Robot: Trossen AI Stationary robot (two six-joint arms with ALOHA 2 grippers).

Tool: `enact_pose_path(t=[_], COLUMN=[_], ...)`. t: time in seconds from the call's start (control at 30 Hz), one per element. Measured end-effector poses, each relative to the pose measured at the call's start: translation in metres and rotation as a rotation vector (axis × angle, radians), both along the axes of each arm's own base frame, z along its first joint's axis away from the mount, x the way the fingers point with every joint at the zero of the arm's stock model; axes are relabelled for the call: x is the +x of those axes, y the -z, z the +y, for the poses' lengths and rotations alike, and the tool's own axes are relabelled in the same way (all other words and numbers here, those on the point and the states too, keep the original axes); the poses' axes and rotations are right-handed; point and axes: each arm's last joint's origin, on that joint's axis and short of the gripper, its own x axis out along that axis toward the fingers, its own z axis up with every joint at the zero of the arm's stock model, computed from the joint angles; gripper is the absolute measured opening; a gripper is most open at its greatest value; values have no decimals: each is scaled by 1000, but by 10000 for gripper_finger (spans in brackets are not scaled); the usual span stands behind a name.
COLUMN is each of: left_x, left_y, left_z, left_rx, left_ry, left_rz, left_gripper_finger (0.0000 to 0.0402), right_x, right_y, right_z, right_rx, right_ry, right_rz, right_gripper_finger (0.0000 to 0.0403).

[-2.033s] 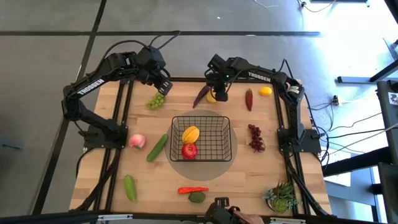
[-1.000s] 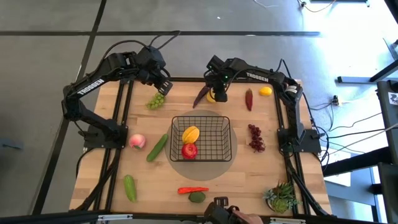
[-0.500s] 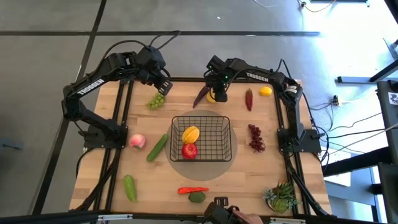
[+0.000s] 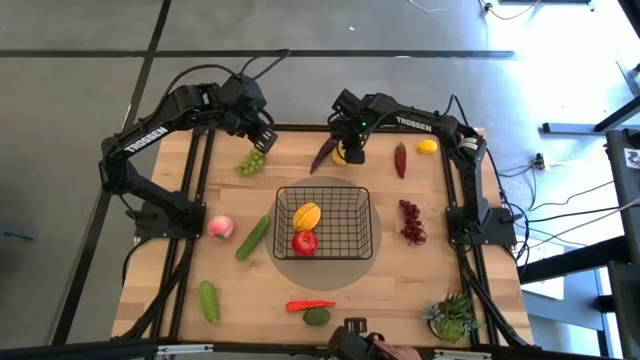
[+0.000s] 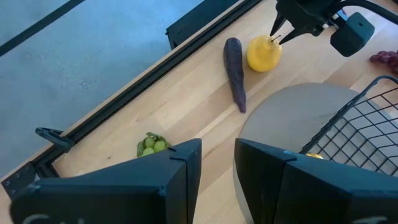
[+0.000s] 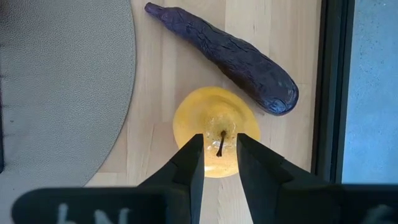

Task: Build produce basket
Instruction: Put the yellow pear into the black wire basket

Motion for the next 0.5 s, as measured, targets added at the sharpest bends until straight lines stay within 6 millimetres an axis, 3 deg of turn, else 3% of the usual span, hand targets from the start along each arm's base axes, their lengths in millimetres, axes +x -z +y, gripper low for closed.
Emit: enact_pose_path(t=[0.5], left_x=[0], left_y=[0], left_z=[0], left_rx=[-1], left_ry=[0], left_rz=[0], left_gripper_finger=[86], right_x=[0], right_y=[0], right_z=[0], right_rx=[-2], right_ry=[-6], right_rz=[1], right_gripper_finger=[77])
